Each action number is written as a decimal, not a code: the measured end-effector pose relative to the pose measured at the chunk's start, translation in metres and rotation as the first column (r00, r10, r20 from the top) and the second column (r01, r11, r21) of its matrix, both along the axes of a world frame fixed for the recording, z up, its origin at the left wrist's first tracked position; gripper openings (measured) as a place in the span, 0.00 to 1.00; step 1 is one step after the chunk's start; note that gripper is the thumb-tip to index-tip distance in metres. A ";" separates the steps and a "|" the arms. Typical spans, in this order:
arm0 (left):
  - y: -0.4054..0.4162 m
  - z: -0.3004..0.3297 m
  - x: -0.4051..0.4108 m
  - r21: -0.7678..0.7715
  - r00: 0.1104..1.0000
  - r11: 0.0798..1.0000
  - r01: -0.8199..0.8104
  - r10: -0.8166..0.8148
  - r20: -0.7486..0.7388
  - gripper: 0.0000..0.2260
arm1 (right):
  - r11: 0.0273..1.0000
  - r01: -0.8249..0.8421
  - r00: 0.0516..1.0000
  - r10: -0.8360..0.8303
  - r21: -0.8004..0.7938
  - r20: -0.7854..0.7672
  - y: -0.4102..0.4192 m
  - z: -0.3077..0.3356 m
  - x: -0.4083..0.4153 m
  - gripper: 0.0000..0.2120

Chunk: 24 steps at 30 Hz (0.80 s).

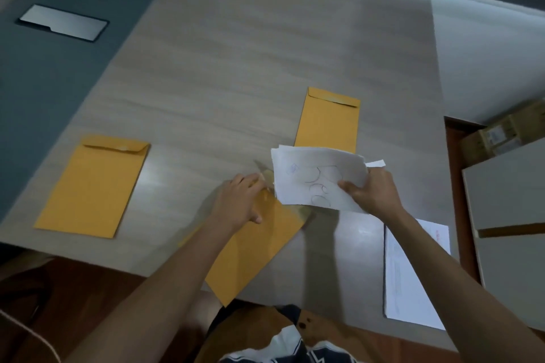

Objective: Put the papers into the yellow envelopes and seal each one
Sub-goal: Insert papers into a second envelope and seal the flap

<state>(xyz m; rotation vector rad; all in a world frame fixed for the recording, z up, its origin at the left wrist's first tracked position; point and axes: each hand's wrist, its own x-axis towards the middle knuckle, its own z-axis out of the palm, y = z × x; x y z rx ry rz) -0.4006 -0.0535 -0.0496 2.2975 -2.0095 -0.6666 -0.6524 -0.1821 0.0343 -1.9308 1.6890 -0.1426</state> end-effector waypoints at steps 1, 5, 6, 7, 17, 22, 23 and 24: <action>0.000 0.000 0.000 0.004 1.000 1.000 0.000 0.000 -0.004 0.39 | 1.000 -0.027 0.999 0.028 0.014 -0.024 -0.002 0.001 -0.001 0.19; -0.002 0.000 0.000 0.019 1.000 1.000 0.001 -0.001 -0.018 0.41 | 0.985 -0.118 0.988 0.129 0.123 -0.082 -0.007 0.005 0.001 0.16; -0.002 0.000 0.000 0.021 1.000 1.000 0.003 -0.002 -0.019 0.42 | 0.979 -0.140 0.983 0.155 0.147 -0.095 -0.009 0.005 0.002 0.17; -0.002 0.000 0.000 0.020 1.000 1.000 0.006 -0.005 -0.020 0.42 | 0.974 -0.156 0.979 0.174 0.167 -0.102 -0.012 0.005 0.003 0.17; -0.004 -0.002 -0.002 0.013 0.999 0.999 0.045 -0.045 -0.019 0.39 | 0.870 -0.217 0.970 0.242 0.444 0.002 -0.038 -0.002 0.026 0.14; -0.003 0.002 0.002 -0.005 0.997 0.999 0.045 -0.046 -0.063 0.40 | 0.840 -0.230 0.972 0.222 0.492 0.077 -0.031 -0.018 0.036 0.17; -0.001 0.002 0.003 -0.016 0.996 1.000 0.025 -0.026 -0.091 0.42 | 0.841 -0.228 0.973 0.212 0.491 0.088 -0.029 -0.020 0.035 0.17; 0.003 0.004 0.003 -0.028 0.994 1.000 -0.002 -0.001 -0.112 0.44 | 0.844 -0.221 0.975 0.199 0.488 0.098 -0.027 -0.023 0.033 0.16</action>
